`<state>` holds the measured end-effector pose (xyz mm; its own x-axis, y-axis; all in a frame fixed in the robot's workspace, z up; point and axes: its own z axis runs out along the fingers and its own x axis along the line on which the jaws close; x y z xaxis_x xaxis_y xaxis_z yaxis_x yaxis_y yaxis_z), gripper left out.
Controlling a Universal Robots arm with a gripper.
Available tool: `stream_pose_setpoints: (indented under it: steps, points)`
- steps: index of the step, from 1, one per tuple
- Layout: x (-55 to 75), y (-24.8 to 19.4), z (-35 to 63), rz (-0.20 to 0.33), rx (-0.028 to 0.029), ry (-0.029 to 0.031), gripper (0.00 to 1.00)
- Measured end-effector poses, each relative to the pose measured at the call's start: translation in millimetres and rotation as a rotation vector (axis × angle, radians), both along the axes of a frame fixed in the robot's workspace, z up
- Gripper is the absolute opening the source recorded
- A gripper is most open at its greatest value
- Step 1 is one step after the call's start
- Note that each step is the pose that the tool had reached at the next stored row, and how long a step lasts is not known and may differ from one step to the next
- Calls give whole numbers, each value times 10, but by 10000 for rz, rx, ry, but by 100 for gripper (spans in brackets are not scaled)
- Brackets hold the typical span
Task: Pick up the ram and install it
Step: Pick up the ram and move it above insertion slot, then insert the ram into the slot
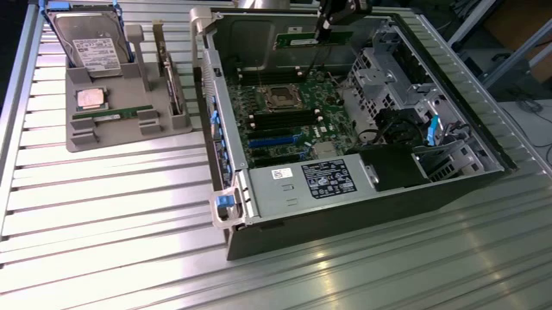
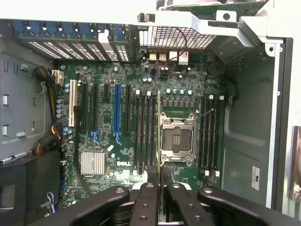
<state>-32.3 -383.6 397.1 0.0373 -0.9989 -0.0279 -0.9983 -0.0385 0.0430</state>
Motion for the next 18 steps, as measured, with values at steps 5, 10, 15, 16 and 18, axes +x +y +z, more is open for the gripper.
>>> stream_pose_setpoints:
  steps: [5, 10, 15, 16, 18]
  points:
    - [140, 0, 0, -1, -1, 0, 13]
    - [293, 0, 0, 0, 0, -1, 13]
    - [303, 0, 0, 0, -1, 0, 13]
    - [303, 0, 0, 0, 0, 0, 13]
    - [303, 0, 0, 0, 0, -1, 13]
